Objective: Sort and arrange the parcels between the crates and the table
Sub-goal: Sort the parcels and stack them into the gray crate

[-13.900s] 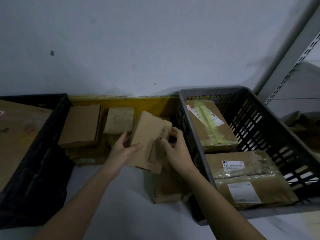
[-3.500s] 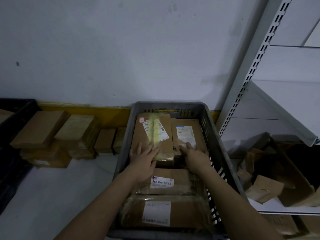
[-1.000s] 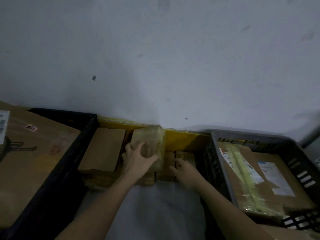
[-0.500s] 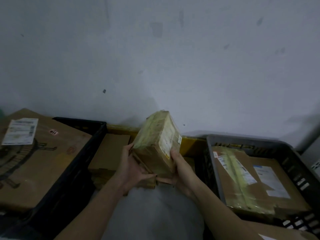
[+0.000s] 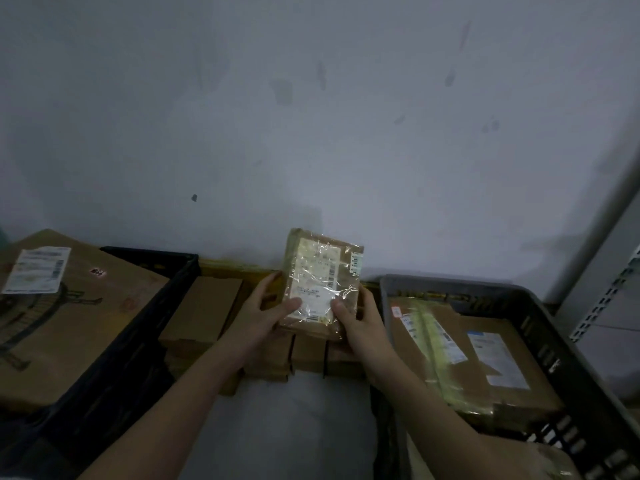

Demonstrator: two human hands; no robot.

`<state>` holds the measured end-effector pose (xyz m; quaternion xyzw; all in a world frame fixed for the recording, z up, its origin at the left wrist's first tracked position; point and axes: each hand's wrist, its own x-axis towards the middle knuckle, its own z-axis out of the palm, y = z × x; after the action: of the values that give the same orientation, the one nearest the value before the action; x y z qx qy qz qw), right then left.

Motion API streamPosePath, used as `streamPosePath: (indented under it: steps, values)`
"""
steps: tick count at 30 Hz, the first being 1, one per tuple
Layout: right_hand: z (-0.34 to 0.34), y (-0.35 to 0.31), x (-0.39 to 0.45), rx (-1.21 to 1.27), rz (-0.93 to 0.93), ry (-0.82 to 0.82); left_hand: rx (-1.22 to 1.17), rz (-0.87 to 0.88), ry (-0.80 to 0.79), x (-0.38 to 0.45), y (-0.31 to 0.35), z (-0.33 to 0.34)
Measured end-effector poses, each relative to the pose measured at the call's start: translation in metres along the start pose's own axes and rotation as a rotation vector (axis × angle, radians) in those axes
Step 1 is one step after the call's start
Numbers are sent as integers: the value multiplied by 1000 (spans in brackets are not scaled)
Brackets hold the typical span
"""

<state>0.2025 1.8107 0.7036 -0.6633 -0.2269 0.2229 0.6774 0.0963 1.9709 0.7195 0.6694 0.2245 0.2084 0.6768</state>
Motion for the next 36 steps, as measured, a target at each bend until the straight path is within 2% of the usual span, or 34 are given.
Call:
streamPosePath:
  steps: [3,5,7,9,12,13,15,19,21,24,28,33,36]
  values:
    - [-18,-9,0,-89,4,9,50,50,12,0,6,1]
    - [-35,-15,2,-328,-110,105,157,113,-30,0,14,-2]
    - [-50,-26,1,-540,-274,126,303,167,-100,-2,25,-1]
    - [-62,-38,-2,-688,-387,28,423,208,-187,-4,37,5]
    - [-76,-52,-9,-809,-371,-219,524,289,-287,-5,46,22]
    - [-81,-53,-10,-811,-348,-240,541,305,-309,-5,47,27]
    - [-92,-50,-14,-757,-343,-173,558,335,-301,-4,45,37]
    - [-110,-40,-24,-560,-313,72,413,432,-65,-3,36,63]
    - [-116,-35,-27,-374,-215,173,306,370,7,-7,29,80]
    - [-126,-26,-32,-196,-103,234,209,342,10,-14,14,106]
    - [-136,-20,-47,-71,-59,264,129,316,19,-16,5,135]
    - [-159,-21,-62,-331,-97,203,-1,239,0,-3,12,157]
    - [-173,-22,-69,-254,-65,196,-105,199,-28,-4,17,181]
